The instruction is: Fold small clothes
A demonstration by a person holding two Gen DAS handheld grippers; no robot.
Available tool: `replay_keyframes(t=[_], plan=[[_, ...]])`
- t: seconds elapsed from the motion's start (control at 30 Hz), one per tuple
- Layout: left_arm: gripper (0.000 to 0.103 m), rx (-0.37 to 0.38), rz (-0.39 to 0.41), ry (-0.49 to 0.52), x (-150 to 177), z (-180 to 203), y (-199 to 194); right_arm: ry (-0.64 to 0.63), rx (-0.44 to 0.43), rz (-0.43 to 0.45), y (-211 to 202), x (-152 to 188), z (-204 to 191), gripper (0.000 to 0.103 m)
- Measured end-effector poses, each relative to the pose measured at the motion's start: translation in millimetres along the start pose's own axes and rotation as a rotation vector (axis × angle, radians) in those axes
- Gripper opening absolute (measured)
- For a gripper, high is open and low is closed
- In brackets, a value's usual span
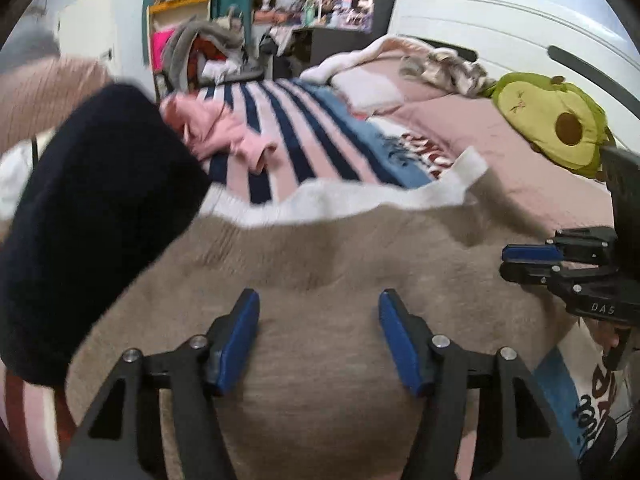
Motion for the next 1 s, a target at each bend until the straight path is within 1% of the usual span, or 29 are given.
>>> replay_keyframes(t=[0.17, 0.27, 0.3, 0.43, 0.5, 0.57, 0.67, 0.73, 0.77, 0.8, 0.83, 0.87, 0.9, 1.0], plan=[[0.059, 0.0, -0.066, -0.003, 27, -5, 12, 0.031, -0.03, -0.055, 16, 18, 1, 0.014], [0.06, -0.015, -0.067, 0.011, 35, -2, 8, -0.013, -0.004, -0.067, 16, 23, -8, 0.016], [0.06, -0.02, -0.066, 0.01, 35, -2, 6, -0.021, 0.002, -0.07, 15, 24, -10, 0.019], [0.064, -0.032, -0.059, 0.014, 41, 0, -13, -0.051, 0.019, -0.095, 10, 28, -16, 0.02], [0.064, -0.027, -0.073, 0.01, 50, 2, -18, -0.078, 0.027, -0.112, 7, 34, -19, 0.021], [0.064, -0.027, -0.085, -0.003, 62, 1, -21, -0.076, 0.023, -0.123, 3, 40, -20, 0.021], [0.064, -0.031, -0.086, -0.024, 69, -2, -26, -0.074, 0.026, -0.128, -2, 43, -20, 0.021], [0.064, -0.037, -0.069, -0.034, 71, -2, -38, -0.066, 0.038, -0.122, -5, 43, -19, 0.021], [0.066, -0.036, -0.058, -0.039, 71, -3, -44, -0.06, 0.047, -0.116, -8, 42, -19, 0.021], [0.069, -0.034, -0.043, -0.047, 72, -3, -52, -0.057, 0.052, -0.109, -12, 41, -19, 0.025], [0.075, -0.033, -0.022, -0.064, 74, -6, -64, -0.051, 0.053, -0.091, -20, 39, -20, 0.033], [0.082, -0.032, -0.009, -0.082, 75, -9, -72, -0.043, 0.05, -0.074, -27, 38, -20, 0.037], [0.084, -0.027, 0.003, -0.108, 78, -12, -79, -0.028, 0.044, -0.044, -38, 36, -20, 0.042], [0.086, 0.028, 0.019, -0.23, 92, -26, -94, -0.003, 0.044, 0.016, -60, 38, -22, 0.043]])
Point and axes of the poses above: each gripper's, at about its wrist camera, not at the fingertips, and y roughly the way its jaws point, z to its right, x to its underside, the point moved 9 cm from there along y, roughly the way its jaws point, and after that the axes turned 4 degrees about x, right-handed, at the moved point
